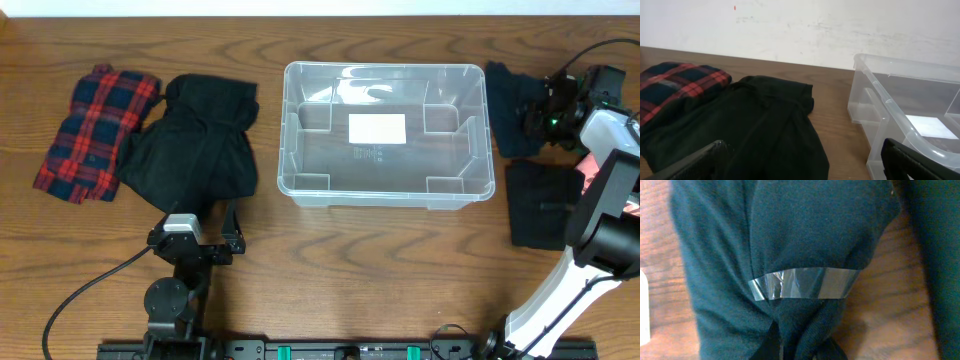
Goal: Pack container
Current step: 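Grasp the dark green shirt with the right gripper and lift it, then carry the dark green shirt into the clear bin and lower it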
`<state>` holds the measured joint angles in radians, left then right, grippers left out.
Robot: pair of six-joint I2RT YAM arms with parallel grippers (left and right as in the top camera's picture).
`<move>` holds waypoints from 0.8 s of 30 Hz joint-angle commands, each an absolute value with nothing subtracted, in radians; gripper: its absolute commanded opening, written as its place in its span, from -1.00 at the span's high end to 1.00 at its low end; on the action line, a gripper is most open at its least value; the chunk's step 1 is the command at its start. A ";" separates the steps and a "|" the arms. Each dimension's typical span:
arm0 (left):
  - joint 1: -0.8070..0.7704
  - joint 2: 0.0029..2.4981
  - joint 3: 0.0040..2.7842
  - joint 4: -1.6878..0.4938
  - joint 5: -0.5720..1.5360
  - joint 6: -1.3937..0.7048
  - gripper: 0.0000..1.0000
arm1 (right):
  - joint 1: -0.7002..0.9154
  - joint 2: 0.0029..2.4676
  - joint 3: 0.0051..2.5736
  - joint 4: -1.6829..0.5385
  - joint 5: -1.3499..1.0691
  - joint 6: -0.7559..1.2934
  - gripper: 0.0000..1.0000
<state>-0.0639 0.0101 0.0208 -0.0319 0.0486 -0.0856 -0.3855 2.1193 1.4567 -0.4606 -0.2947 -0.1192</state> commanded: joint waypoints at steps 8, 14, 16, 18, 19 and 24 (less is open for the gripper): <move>-0.069 0.004 0.004 -0.067 0.033 -0.088 -0.96 | -0.346 1.726 1.503 -0.500 -0.304 -0.014 0.97; -0.069 0.004 0.004 -0.067 0.033 -0.088 -0.96 | -0.264 1.505 1.503 -0.546 -0.304 0.096 0.97; -0.069 0.004 0.004 -0.067 0.033 -0.088 -0.96 | -0.211 1.435 1.503 -0.569 -0.303 0.117 0.97; -0.069 0.004 0.004 -0.067 0.033 -0.088 -0.96 | -0.157 1.385 1.502 -0.585 -0.303 0.155 0.98; -0.069 0.004 0.004 -0.067 0.033 -0.088 -0.96 | -0.123 1.364 1.502 -0.594 -0.303 0.178 0.98; -0.069 0.004 0.004 -0.067 0.033 -0.088 -0.96 | 0.055 1.344 1.499 -0.640 -0.260 0.299 0.97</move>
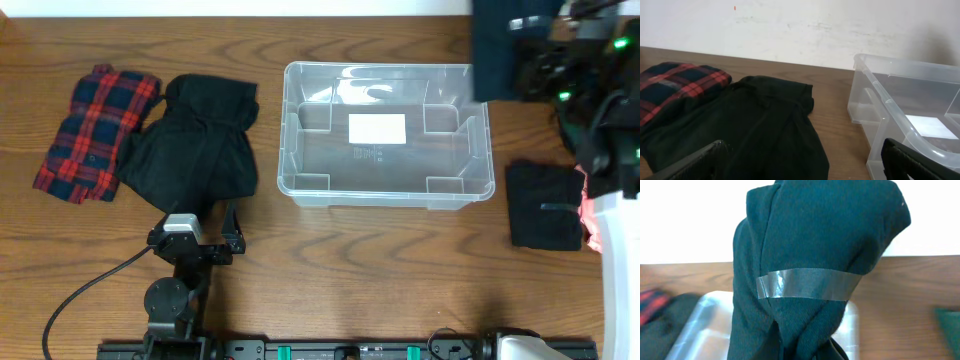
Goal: Pack container
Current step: 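Carry the dark green shirt into the clear bin and lower it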
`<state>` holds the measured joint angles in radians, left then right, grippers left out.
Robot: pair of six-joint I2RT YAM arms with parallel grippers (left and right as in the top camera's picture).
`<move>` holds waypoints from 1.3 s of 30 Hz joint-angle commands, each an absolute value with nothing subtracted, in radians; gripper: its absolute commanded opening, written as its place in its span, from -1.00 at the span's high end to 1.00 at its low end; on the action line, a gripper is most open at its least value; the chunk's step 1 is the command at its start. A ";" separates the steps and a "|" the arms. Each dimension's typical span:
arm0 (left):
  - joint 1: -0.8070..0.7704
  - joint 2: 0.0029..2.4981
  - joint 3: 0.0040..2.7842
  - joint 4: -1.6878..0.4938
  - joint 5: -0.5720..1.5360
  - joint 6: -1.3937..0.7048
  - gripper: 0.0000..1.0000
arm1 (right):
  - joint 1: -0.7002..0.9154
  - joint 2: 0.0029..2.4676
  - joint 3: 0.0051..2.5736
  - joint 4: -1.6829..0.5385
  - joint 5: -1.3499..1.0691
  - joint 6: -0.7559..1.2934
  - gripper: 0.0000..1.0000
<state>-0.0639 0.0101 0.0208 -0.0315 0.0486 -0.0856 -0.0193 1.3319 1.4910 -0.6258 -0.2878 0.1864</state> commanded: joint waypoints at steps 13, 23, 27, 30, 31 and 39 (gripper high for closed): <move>-0.069 0.004 0.004 -0.067 0.033 -0.088 -0.96 | 0.439 1.618 1.483 -0.629 -0.083 0.566 0.97; -0.069 0.004 0.004 -0.067 0.033 -0.088 -0.96 | 0.550 1.829 1.483 -0.530 -0.071 0.617 0.98; -0.069 0.004 0.004 -0.067 0.033 -0.088 -0.96 | 0.565 1.897 1.483 -0.500 -0.063 0.617 0.98; -0.069 0.004 0.004 -0.067 0.033 -0.088 -0.96 | 0.568 1.940 1.483 -0.482 -0.051 0.616 0.98; -0.069 0.004 0.004 -0.067 0.033 -0.088 -0.96 | 0.568 1.957 1.483 -0.472 -0.049 0.616 0.97; -0.069 0.004 0.004 -0.067 0.033 -0.088 -0.96 | 0.570 2.025 1.483 -0.440 -0.049 0.611 0.97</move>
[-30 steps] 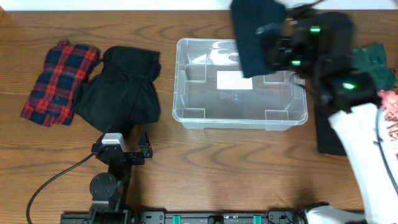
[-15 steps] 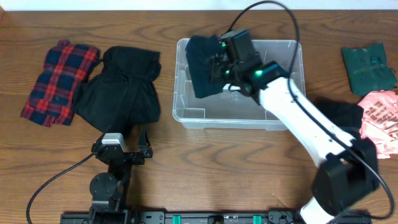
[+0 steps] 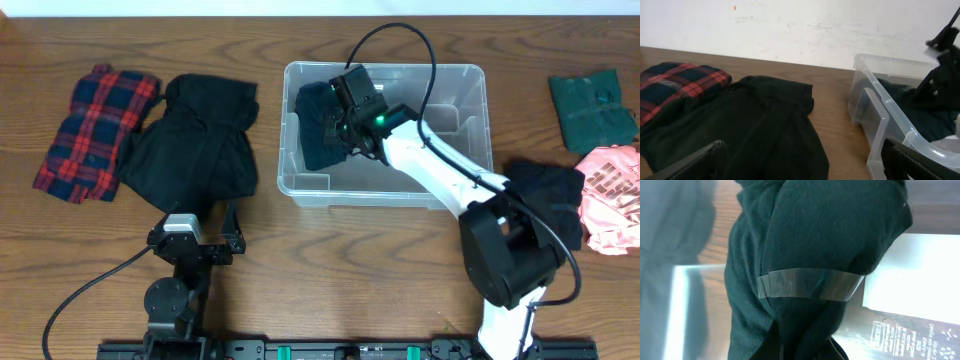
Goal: Pack container
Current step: 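Carry the dark green shirt into the clear bin and lower it, then open the right gripper and withdraw it to the right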
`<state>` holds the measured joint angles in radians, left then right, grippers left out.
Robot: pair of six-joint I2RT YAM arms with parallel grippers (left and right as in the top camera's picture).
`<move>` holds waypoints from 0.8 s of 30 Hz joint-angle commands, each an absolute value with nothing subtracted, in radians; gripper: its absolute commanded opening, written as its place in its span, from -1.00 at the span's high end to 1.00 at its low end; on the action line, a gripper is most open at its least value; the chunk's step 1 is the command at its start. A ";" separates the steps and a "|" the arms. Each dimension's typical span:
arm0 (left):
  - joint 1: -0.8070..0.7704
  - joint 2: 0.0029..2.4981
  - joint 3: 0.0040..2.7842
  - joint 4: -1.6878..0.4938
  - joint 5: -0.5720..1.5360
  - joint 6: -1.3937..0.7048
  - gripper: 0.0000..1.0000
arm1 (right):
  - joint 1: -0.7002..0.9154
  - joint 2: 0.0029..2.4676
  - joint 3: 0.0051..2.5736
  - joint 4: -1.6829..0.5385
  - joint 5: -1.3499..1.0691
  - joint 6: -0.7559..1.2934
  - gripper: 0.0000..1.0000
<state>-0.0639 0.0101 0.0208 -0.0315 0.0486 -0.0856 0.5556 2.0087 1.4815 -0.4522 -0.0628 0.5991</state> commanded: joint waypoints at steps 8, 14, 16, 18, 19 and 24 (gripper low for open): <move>-0.069 0.004 0.004 -0.067 0.033 -0.088 -0.96 | 0.577 2.032 1.483 -0.434 -0.053 0.604 -0.07; -0.069 0.004 0.004 -0.067 0.033 -0.088 -0.96 | 0.577 2.022 1.484 -0.434 -0.060 0.469 -0.60; -0.069 0.004 0.004 -0.067 0.033 -0.088 -0.96 | 0.577 2.010 1.486 -0.429 -0.060 0.410 -0.70; -0.069 0.004 0.004 -0.067 0.033 -0.088 -0.96 | 0.577 1.991 1.486 -0.430 -0.060 0.348 -0.74; -0.069 0.004 0.004 -0.067 0.033 -0.088 -0.96 | 0.576 1.983 1.486 -0.431 -0.060 0.329 -0.75; -0.069 0.004 0.004 -0.067 0.033 -0.088 -0.96 | 0.554 1.871 1.486 -0.456 -0.060 0.282 -0.80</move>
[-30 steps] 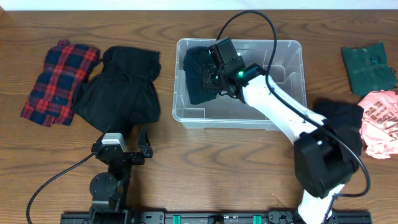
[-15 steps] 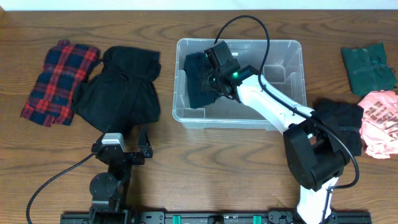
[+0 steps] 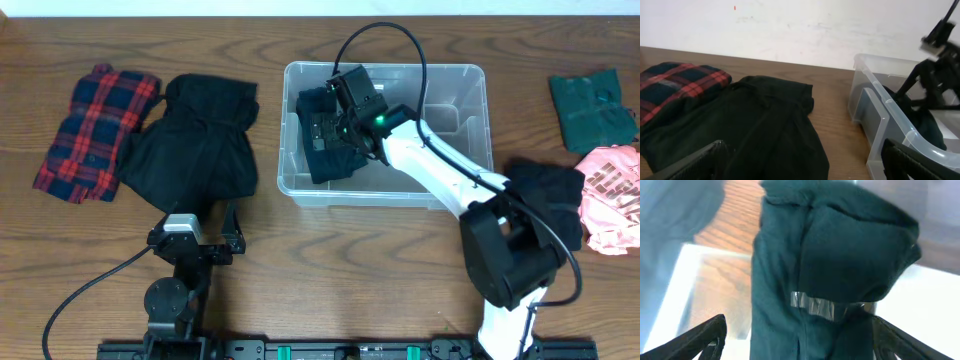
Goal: Pack container
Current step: 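Open the right gripper and withdraw it to the right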
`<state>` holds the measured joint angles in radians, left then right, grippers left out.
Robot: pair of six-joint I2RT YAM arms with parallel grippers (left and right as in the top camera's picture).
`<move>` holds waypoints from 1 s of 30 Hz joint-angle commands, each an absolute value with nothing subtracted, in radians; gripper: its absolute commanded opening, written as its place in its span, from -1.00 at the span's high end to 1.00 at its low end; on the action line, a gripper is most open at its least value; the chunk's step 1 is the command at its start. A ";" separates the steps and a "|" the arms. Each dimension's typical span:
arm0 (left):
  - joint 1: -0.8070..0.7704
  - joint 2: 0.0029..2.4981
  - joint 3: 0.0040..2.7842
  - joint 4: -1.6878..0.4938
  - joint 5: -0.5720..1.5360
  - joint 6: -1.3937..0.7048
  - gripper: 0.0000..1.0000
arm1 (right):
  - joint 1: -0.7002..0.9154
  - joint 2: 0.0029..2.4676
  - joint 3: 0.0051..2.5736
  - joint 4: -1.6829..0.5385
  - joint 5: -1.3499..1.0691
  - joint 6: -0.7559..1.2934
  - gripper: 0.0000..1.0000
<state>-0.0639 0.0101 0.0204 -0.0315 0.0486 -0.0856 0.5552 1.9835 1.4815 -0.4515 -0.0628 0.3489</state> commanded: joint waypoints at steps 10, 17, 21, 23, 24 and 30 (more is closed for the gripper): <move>-0.069 0.004 0.004 -0.067 0.033 -0.088 -0.96 | 0.345 1.554 1.486 -0.655 -0.048 0.271 -0.82; -0.069 0.004 0.004 -0.067 0.033 -0.088 -0.96 | 0.072 1.439 1.486 -0.841 0.030 0.200 -0.97; -0.069 0.004 0.004 -0.067 0.033 -0.088 -0.96 | -0.077 1.435 1.485 -0.939 0.090 0.201 -0.98; -0.069 0.004 0.004 -0.067 0.033 -0.088 -0.96 | -0.138 1.443 1.484 -0.955 0.091 0.201 -0.99; -0.069 0.004 0.004 -0.067 0.033 -0.088 -0.96 | -0.166 1.449 1.484 -0.954 0.091 0.202 -0.99; -0.069 0.004 0.004 -0.067 0.033 -0.088 -0.96 | -0.313 1.532 1.483 -0.955 0.100 0.231 -0.98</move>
